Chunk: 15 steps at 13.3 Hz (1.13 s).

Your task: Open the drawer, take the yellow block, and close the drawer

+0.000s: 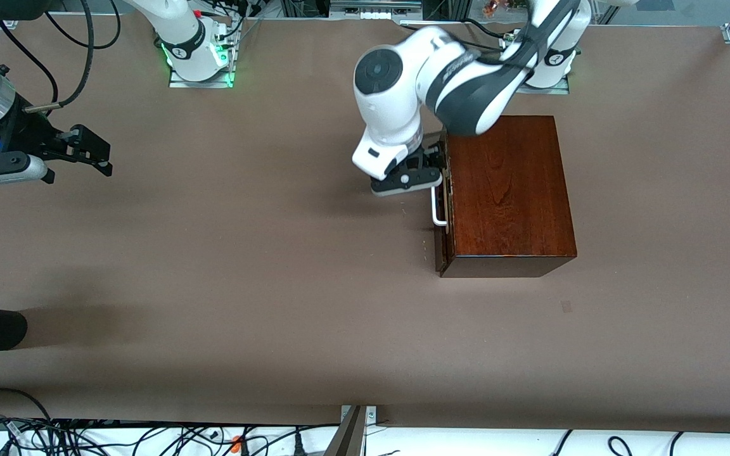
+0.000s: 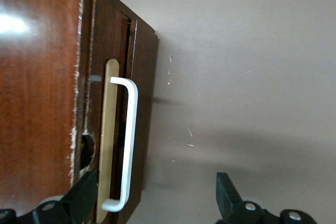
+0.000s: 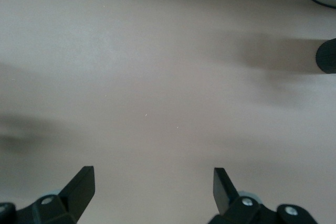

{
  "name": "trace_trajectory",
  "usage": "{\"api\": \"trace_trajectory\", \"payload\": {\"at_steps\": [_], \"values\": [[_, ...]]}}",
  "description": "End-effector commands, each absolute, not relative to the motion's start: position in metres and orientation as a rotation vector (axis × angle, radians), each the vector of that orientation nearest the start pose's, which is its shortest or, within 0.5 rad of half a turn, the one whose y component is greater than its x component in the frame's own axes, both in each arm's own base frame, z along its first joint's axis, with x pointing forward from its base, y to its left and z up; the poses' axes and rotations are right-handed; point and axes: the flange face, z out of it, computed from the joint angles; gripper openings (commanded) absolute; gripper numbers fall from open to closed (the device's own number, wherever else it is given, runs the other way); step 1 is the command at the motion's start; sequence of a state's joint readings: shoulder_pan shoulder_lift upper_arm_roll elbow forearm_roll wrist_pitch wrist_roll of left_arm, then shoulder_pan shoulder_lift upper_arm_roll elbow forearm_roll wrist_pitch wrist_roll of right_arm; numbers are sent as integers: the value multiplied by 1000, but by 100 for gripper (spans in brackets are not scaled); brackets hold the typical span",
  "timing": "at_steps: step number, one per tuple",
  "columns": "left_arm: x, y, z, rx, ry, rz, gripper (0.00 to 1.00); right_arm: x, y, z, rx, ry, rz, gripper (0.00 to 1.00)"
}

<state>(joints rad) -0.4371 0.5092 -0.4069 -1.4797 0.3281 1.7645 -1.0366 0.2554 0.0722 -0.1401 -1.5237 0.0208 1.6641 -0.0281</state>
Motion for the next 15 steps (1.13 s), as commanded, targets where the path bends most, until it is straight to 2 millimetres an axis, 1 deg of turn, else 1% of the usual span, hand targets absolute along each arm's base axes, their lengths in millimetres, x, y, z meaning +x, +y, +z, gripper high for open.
{"api": "trace_trajectory", "payload": {"at_steps": [1,4,7,11,14,15], "values": [[488,-444,361,-2899,-176,-24,100,580,73,618,-3132,-224,-119,100],[480,-439,332,-2872,-135,-31,100,580,74,618,-3132,-227,-119,100],[477,-439,306,-2838,-95,-13,100,581,71,616,-3134,-220,-115,100],[477,-441,289,-2820,-70,-2,100,581,71,616,-3134,-217,-115,100],[476,-451,287,-2851,-88,-25,100,581,71,617,-3134,-217,-117,100],[469,-461,287,-2865,-65,-37,100,581,71,616,-3134,-217,-115,100]]}}
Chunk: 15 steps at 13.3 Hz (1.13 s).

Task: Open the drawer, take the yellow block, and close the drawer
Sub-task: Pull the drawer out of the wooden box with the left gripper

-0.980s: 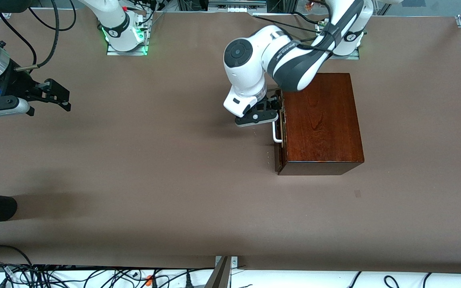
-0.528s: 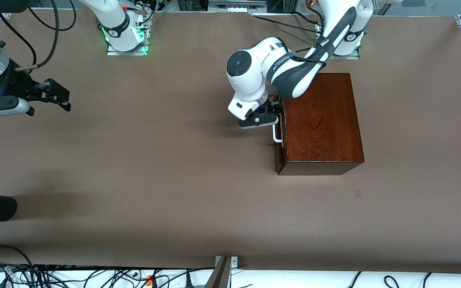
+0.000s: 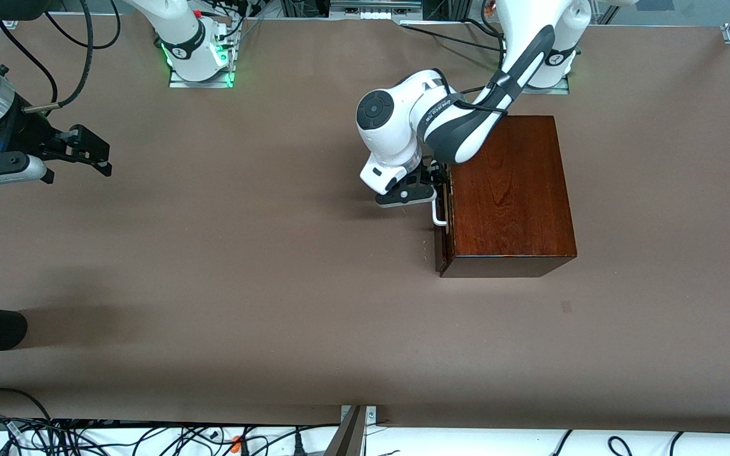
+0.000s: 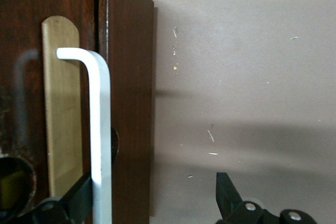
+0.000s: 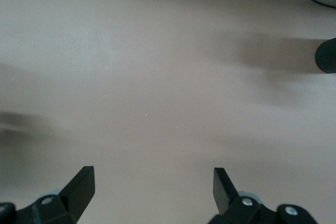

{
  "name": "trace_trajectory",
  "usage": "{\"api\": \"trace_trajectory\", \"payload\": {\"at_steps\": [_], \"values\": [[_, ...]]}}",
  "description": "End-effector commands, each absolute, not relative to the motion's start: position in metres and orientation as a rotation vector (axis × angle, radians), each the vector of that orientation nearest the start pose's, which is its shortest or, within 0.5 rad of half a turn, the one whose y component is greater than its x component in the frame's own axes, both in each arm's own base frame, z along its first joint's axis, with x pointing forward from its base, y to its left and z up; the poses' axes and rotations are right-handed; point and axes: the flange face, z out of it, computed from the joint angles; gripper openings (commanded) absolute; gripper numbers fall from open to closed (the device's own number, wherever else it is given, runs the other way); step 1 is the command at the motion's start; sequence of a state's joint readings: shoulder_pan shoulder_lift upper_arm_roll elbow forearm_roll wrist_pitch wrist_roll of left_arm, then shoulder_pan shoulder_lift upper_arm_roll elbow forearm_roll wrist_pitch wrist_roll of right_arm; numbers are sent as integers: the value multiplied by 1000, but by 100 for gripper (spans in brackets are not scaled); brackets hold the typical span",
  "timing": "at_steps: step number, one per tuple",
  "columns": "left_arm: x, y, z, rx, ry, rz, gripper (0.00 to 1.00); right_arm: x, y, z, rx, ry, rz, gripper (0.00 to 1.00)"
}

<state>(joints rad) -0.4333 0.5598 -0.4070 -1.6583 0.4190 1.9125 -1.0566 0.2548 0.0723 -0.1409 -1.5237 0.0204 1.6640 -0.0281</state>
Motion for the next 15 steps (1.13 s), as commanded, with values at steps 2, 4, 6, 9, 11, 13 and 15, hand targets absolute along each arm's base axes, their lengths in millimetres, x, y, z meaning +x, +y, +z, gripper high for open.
{"api": "trace_trajectory", "payload": {"at_steps": [2,4,6,9,11,13,15], "values": [[472,-470,289,-2884,-65,-47,100,581,71,617,-3133,-220,-117,100],[464,-492,285,-2901,-52,-51,100,581,71,616,-3134,-220,-115,100],[468,-502,287,-2922,-60,-52,100,581,69,616,-3133,-215,-114,100],[466,-519,282,-2939,-87,-53,100,581,69,616,-3134,-215,-115,100],[463,-530,285,-2952,-86,-62,100,581,68,616,-3134,-213,-115,100],[463,-537,286,-2964,-112,-71,100,581,66,616,-3135,-208,-115,100],[461,-551,289,-2983,-118,-84,100,582,65,616,-3135,-205,-115,100]]}}
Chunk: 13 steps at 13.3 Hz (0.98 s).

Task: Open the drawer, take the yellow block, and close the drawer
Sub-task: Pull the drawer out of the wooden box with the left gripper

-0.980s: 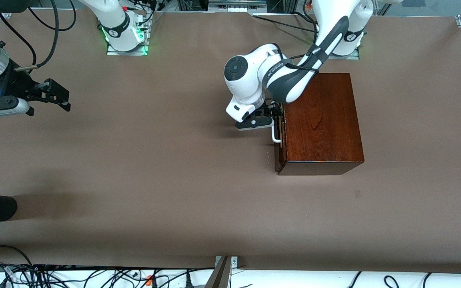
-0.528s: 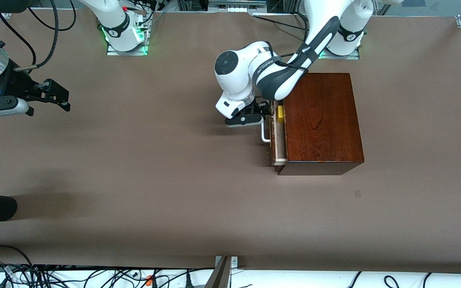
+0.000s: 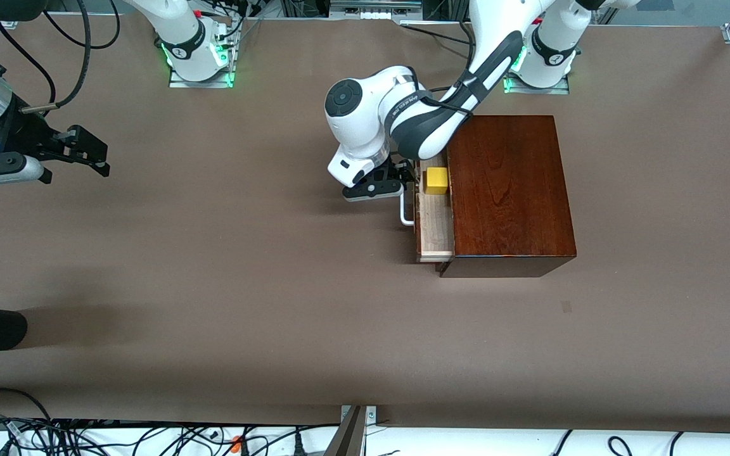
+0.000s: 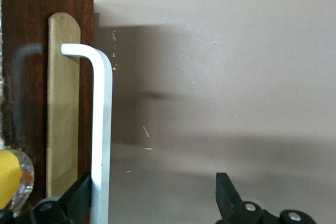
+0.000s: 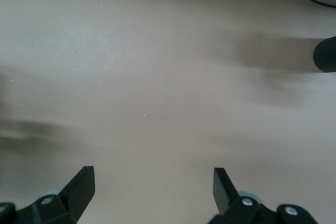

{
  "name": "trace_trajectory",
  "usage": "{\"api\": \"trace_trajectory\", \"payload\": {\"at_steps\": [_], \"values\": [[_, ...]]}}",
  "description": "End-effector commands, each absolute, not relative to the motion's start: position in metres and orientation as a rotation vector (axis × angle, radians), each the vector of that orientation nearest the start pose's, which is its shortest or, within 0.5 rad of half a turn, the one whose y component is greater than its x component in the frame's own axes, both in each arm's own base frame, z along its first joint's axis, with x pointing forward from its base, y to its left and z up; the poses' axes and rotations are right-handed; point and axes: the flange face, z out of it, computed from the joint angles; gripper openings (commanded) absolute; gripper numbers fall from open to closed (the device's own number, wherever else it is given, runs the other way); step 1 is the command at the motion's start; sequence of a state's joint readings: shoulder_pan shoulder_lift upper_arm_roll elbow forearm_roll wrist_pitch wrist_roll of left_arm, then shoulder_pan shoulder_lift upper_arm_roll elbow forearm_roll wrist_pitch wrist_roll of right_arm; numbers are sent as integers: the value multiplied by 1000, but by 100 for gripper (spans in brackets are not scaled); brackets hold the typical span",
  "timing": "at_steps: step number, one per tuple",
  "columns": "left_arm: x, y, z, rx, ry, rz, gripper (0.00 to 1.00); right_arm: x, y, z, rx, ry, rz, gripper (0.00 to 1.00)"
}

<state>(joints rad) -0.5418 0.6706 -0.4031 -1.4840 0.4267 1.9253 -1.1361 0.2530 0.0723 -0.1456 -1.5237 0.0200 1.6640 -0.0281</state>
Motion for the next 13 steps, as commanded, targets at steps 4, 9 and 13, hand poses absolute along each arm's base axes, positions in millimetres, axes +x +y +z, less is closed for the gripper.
{"api": "trace_trajectory", "payload": {"at_steps": [4,9,13], "values": [[458,-572,287,-3009,-137,-99,100,582,65,616,-3134,-203,-115,100],[462,-591,292,-3036,-154,-143,100,582,65,616,-3134,-203,-115,100],[469,-594,295,-3054,-169,-154,100,582,65,616,-3134,-203,-115,100]]}}
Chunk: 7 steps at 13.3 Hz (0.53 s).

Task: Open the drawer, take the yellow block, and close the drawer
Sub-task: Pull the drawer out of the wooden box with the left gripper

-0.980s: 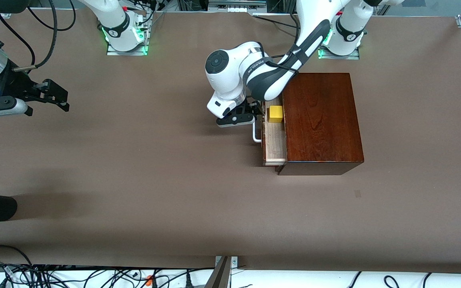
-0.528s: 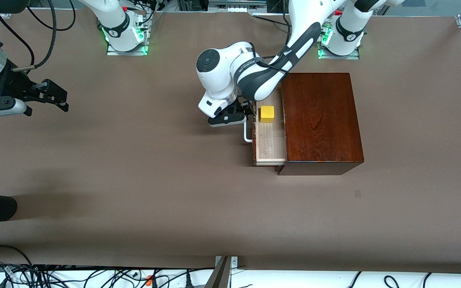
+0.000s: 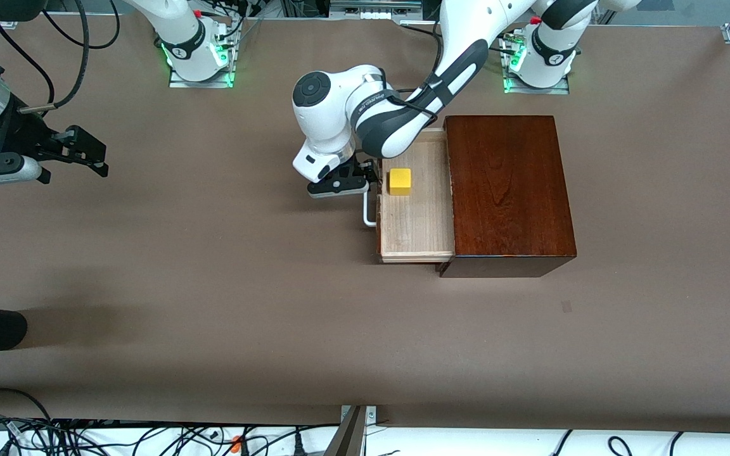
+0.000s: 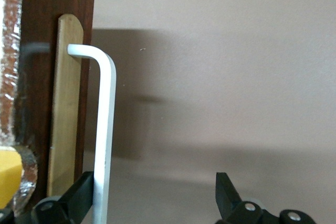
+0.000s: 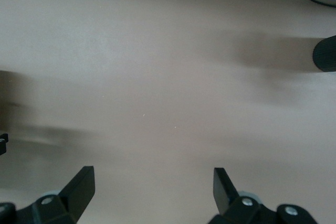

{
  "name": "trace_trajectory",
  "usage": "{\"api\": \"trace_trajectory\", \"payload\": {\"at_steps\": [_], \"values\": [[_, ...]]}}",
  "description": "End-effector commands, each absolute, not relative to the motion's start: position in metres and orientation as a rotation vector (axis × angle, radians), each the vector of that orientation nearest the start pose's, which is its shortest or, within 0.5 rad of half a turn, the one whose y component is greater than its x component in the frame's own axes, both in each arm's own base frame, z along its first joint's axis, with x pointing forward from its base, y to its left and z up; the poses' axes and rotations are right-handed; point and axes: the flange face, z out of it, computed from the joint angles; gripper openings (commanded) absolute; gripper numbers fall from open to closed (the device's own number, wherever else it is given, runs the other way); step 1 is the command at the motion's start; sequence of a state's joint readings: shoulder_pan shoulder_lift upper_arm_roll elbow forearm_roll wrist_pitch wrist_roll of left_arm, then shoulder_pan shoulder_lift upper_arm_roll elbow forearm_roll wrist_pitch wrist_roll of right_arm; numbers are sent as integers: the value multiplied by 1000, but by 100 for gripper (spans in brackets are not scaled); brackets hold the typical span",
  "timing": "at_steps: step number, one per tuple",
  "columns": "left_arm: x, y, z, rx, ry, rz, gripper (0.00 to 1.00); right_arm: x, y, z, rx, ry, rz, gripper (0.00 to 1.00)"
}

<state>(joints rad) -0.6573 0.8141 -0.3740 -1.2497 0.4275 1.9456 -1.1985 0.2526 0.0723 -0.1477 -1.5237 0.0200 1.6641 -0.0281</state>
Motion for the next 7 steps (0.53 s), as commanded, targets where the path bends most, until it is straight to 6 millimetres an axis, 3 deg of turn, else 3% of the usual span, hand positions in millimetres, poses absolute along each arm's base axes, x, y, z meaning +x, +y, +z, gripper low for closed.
{"api": "trace_trajectory", "payload": {"at_steps": [1,4,7], "values": [[469,-593,296,-3051,-166,-153,100,582,65,616,-3134,-203,-115,100],[486,-571,327,-3027,-195,-162,100,582,64,616,-3135,-203,-115,100],[500,-537,390,-3047,-174,-93,100,582,64,616,-3136,-201,-115,100]]}}
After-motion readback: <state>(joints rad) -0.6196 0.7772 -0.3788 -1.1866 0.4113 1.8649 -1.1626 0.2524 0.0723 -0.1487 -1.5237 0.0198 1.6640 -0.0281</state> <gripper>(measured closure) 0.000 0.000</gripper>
